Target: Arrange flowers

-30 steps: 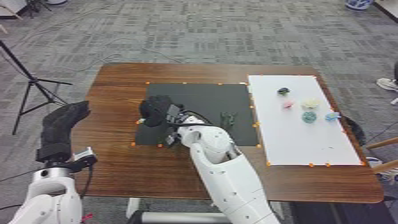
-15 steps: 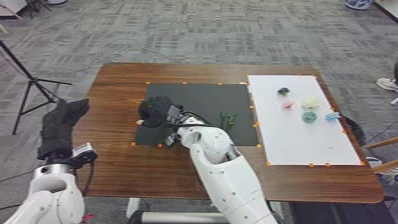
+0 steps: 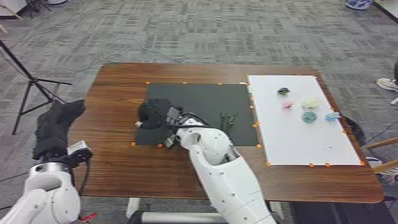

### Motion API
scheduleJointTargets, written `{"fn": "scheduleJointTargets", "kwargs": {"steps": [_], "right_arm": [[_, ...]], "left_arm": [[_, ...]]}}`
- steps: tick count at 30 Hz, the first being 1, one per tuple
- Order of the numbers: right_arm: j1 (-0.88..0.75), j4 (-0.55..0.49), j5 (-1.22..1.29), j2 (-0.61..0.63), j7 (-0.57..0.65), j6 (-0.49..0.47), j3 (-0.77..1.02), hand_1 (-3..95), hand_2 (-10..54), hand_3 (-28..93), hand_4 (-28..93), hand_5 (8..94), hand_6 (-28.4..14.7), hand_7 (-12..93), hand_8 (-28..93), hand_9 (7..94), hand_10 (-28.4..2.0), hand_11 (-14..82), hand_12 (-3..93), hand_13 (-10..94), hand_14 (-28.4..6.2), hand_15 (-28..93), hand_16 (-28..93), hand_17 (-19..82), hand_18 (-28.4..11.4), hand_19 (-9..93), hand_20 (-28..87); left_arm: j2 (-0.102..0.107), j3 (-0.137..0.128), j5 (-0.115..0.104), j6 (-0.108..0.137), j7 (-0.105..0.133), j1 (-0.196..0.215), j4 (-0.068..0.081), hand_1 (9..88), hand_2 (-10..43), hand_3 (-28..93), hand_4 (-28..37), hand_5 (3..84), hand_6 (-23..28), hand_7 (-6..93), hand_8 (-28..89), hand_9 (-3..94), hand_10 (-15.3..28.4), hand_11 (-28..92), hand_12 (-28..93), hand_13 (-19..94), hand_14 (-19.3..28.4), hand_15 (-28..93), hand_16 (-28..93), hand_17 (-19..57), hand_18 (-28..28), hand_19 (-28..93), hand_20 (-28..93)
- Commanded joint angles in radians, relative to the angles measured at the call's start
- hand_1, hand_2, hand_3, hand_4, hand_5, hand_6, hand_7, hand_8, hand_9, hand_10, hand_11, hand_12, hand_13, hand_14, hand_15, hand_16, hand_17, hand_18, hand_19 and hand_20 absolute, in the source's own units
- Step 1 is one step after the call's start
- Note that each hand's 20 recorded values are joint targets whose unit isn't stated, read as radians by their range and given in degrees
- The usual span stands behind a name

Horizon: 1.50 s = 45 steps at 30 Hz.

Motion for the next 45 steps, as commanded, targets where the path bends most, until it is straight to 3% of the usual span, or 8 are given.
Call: {"fn": "scheduleJointTargets", "kwargs": {"steps": [1, 12, 31, 32, 33, 37, 38, 45], "right_arm": [[0.001, -0.006, -0.438, 0.007, 0.02, -0.024, -0.017, 53.0, -7.8, 57, -18, 64.0, 2.6, 33, -3, 74.2, -7.8, 12.5, 21.3, 87, -1.7, 58, 38, 59, -14.9, 93, 60], [0.035, -0.039, -0.44, 0.069, 0.033, -0.104, -0.062, 48.0, -9.5, 64, -19, 60.2, 0.9, 26, -2, 68.9, -9.4, 15.0, 16.2, 86, -1.8, 60, 37, 59, -14.8, 93, 60], [0.144, -0.138, -0.26, 0.222, 0.1, -0.193, -0.185, 38.0, -9.5, 68, -19, 60.6, -0.1, 21, -12, 61.6, -11.2, 11.1, 15.1, 84, -2.3, 62, 35, 57, -15.0, 93, 59], [0.148, -0.143, -0.246, 0.229, 0.111, -0.195, -0.193, 38.0, -9.5, 68, -19, 60.1, -0.2, 21, -12, 61.6, -11.2, 11.2, 15.2, 84, -2.3, 62, 35, 57, -15.0, 93, 59], [0.147, -0.146, -0.241, 0.229, 0.113, -0.193, -0.192, 38.0, -9.5, 68, -19, 59.8, -0.2, 21, -12, 61.5, -11.3, 11.1, 15.1, 84, -2.3, 62, 35, 57, -15.0, 93, 59], [0.135, -0.144, -0.244, 0.219, 0.113, -0.201, -0.187, 37.9, -9.5, 68, -19, 58.7, 0.0, 21, -11, 61.5, -11.3, 11.2, 15.2, 84, -2.4, 62, 35, 57, -15.2, 93, 59], [0.129, -0.143, -0.248, 0.217, 0.11, -0.203, -0.185, 37.9, -9.5, 68, -19, 58.7, -0.1, 21, -11, 61.5, -11.3, 11.2, 15.2, 84, -2.3, 62, 35, 57, -15.3, 93, 59], [0.076, -0.121, -0.332, 0.173, 0.059, -0.236, -0.148, 36.7, -9.5, 70, -18, 60.2, 0.9, 21, -11, 61.7, -11.5, 10.9, 15.2, 84, -3.0, 62, 35, 57, -15.5, 93, 59]], "left_arm": [[-0.015, -0.017, 0.007, -0.022, -0.016, 0.007, -0.006, 19.2, 21.3, 64, -28.3, 54.6, 4.1, 21.2, -7, 49.9, 15.3, 26, 14, 35, 17.0, 25, -2, 6.9, 11.3, 12, 19], [-0.022, -0.039, 0.026, -0.047, -0.033, 0.009, -0.011, 18.6, 12.6, 69, -28.3, 53.3, 3.9, 21.9, -8, 48.8, 14.8, 26, 14, 35, 17.2, 26, -2, 6.6, 11.6, 12, 19], [-0.031, -0.089, 0.037, -0.087, -0.061, 0.016, -0.016, 18.9, 11.3, 68, -28.3, 52.3, 3.1, 22.8, -8, 47.6, 13.6, 25, 15, 36, 16.7, 25, 0, 6.7, 11.7, 12, 19], [0.006, 0.031, 0.016, 0.007, 0.0, -0.014, -0.007, 18.9, 11.2, 69, -28.3, 52.3, 3.1, 22.8, -8, 47.6, 13.6, 25, 15, 36, 16.7, 25, 0, 6.7, 11.7, 12, 19], [0.0, -0.023, 0.001, -0.032, 0.029, 0.055, -0.018, 18.9, 11.0, 69, -28.3, 52.3, 3.1, 22.8, -8, 47.7, 13.6, 25, 15, 36, 16.7, 25, 0, 6.7, 11.7, 12, 19], [-0.002, -0.022, 0.0, -0.034, 0.032, 0.055, -0.018, 19.0, 10.8, 69, -28.3, 52.3, 3.1, 22.7, -8, 47.6, 13.6, 25, 15, 36, 16.6, 25, 0, 6.7, 11.7, 11, 19], [0.005, 0.083, 0.037, 0.038, -0.037, -0.088, 0.005, 19.2, 10.7, 69, -28.3, 52.3, 3.1, 22.8, -8, 47.5, 13.6, 25, 15, 36, 16.7, 25, 0, 6.7, 11.7, 11, 19], [0.002, 0.115, 0.043, 0.06, -0.053, -0.132, 0.012, 19.2, 10.6, 68, -28.3, 51.7, 2.3, 23.6, -9, 47.1, 13.5, 25, 15, 36, 16.2, 25, 0, 6.8, 11.6, 11, 19]]}}
